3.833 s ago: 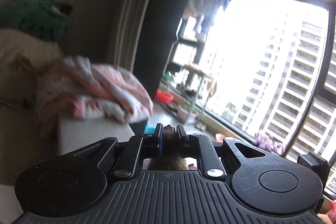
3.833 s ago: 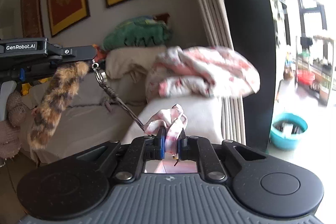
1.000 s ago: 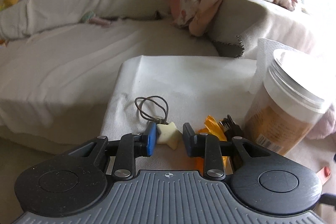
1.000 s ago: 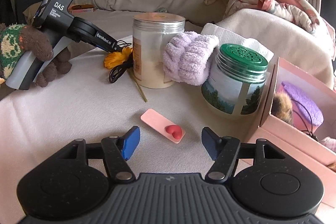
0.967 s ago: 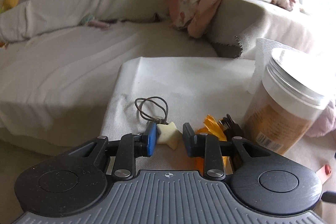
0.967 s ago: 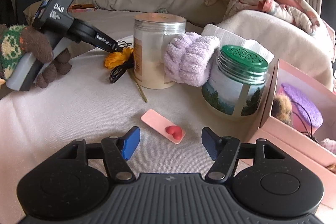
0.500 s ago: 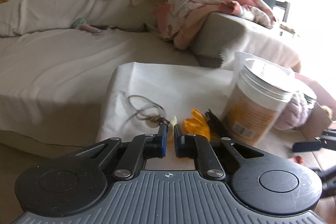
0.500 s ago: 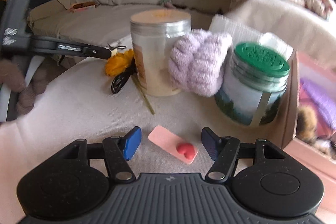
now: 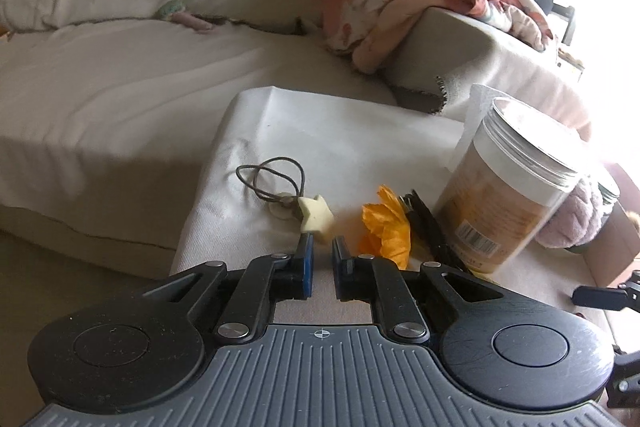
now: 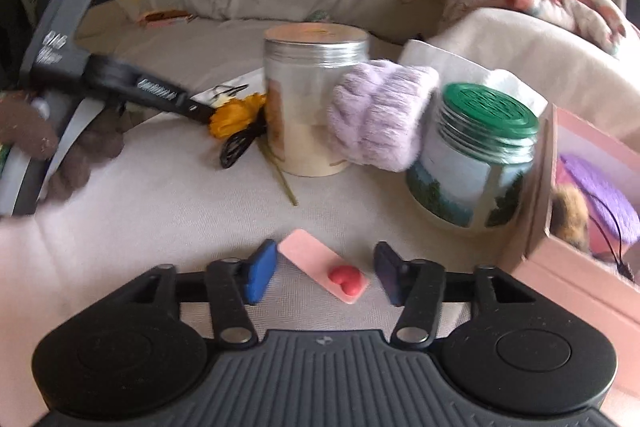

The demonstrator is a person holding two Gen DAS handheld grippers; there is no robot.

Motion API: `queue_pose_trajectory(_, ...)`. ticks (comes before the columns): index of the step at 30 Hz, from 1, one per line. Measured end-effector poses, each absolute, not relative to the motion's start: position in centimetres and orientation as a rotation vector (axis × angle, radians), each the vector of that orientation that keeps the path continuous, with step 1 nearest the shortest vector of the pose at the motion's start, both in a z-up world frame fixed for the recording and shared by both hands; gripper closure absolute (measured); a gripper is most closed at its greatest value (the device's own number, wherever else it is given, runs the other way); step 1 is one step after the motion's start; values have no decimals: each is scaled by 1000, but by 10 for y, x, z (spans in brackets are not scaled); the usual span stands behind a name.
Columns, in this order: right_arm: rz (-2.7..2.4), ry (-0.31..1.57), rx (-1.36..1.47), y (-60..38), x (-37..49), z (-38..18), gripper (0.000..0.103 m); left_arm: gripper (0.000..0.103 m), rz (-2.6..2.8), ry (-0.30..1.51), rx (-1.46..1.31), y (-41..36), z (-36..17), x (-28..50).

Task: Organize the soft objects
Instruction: 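Lift the white star toy with the left gripper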

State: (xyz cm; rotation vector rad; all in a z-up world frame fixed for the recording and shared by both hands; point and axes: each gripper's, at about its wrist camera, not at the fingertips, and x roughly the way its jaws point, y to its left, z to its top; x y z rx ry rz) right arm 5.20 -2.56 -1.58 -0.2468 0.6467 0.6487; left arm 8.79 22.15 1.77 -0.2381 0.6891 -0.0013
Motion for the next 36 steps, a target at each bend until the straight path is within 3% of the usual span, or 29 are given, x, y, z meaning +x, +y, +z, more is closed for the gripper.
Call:
queue_pose_trajectory(10, 649, 641, -247, -27, 51, -16, 42, 88, 156, 700, -429, 238, 25, 118)
queue_pose_trajectory(13, 649, 641, -246, -27, 50, -17, 41, 78, 135, 704, -352, 227, 21, 136)
queue_pose_trajectory(18, 649, 644, -246, -26, 50, -17, 41, 74, 68, 695, -108, 201, 19, 141)
queue_pose_trajectory(26, 653, 645, -245, -26, 49, -16, 39, 72, 73, 664, -91, 203, 15, 120)
queue_pose_trajectory(30, 653, 645, -247, -26, 49, -17, 39, 60, 34, 679, -81, 201, 16, 122)
queue_pose_trajectory(36, 652, 645, -246, -26, 49, -17, 39, 60, 27, 691, -92, 202, 16, 121)
